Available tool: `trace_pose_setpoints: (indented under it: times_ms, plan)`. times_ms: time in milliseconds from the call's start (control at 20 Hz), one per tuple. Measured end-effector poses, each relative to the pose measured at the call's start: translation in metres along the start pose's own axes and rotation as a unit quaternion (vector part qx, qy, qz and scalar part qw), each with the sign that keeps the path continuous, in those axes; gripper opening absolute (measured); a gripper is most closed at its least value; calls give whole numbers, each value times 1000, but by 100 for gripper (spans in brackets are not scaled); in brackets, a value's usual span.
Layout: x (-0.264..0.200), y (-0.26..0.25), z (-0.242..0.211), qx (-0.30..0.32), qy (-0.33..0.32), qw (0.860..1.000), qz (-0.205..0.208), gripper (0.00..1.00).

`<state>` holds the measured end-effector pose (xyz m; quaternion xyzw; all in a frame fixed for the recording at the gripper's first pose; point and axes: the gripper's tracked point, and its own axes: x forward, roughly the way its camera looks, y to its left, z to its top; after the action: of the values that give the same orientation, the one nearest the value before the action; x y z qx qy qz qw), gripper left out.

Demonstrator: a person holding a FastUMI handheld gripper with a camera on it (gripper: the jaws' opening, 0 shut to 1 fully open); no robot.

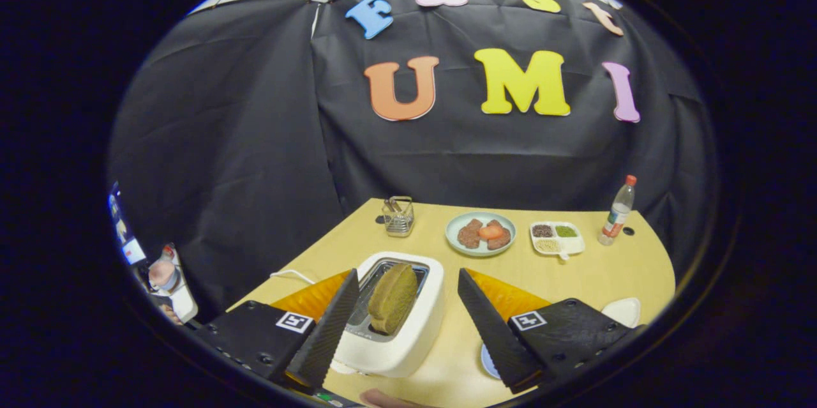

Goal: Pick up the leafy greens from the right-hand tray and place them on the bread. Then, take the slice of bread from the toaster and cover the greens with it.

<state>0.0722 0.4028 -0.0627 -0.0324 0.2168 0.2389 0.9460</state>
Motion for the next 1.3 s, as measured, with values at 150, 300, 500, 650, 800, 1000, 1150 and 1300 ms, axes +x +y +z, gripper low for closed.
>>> trace_pose_setpoints:
  times_ms: [150, 300, 500, 650, 800, 1000, 1150, 1300]
  plan:
    - [28, 8, -10, 8, 29, 999, -21, 97]
    - [44, 10, -17, 3, 47, 998, -35, 84]
    - [51, 20, -29, -15, 78, 996, -37, 61]
    - [51, 19, -45, -9, 117, 991, -60, 43]
    - [50, 19, -42, 18, 129, 989, -70, 16]
    - [35, 17, -29, 37, 127, 989, -70, 10]
    - [18, 18, 2, 43, 96, 992, -74, 11]
    - [-1, 19, 33, 47, 66, 994, -74, 10]
